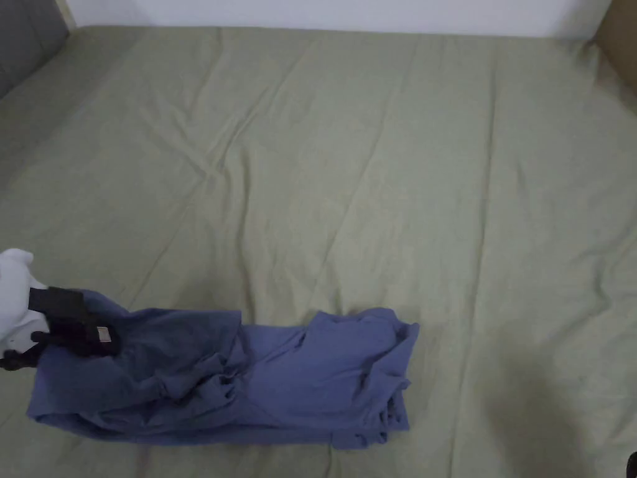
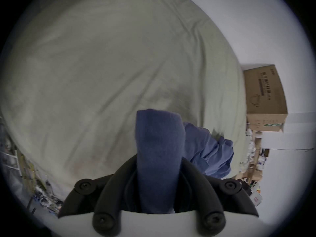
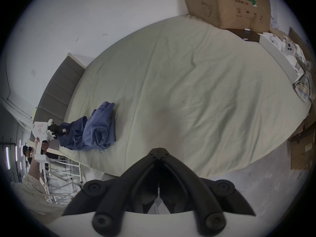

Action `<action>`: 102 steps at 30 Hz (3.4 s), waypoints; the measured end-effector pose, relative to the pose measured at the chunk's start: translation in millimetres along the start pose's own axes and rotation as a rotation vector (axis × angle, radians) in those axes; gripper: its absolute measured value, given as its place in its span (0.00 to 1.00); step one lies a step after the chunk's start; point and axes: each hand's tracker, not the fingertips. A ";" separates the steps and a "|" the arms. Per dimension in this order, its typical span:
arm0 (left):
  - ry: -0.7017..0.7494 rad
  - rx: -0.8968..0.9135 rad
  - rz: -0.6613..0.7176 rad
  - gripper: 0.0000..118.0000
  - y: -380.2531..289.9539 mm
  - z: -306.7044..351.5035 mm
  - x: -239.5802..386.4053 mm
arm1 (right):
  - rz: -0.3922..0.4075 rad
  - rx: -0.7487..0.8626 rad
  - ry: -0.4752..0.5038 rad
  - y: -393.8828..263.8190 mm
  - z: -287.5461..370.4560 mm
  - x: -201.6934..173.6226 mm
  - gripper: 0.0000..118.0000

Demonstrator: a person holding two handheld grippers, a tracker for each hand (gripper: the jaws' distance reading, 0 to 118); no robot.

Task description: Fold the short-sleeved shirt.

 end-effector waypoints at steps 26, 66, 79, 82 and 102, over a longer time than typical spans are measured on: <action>0.043 -0.223 -0.354 0.59 -72.2 -151.0 248.1 | -0.113 0.078 -0.003 -19.4 38.3 93.5 0.00; -0.302 0.016 -0.467 0.00 -190.9 -150.3 273.3 | 0.021 0.096 0.031 3.5 44.9 42.7 0.00; -0.400 0.233 -0.155 0.00 -122.5 -53.6 108.9 | 0.224 -0.012 0.398 62.2 -54.3 -92.7 0.00; -0.405 0.223 -0.039 0.00 -109.3 -54.2 78.5 | 0.188 -0.124 0.417 58.9 -104.3 -107.4 0.00; -0.577 -0.058 0.018 1.00 -59.3 -120.8 65.2 | 0.074 -0.282 0.400 45.1 -179.5 -81.2 0.00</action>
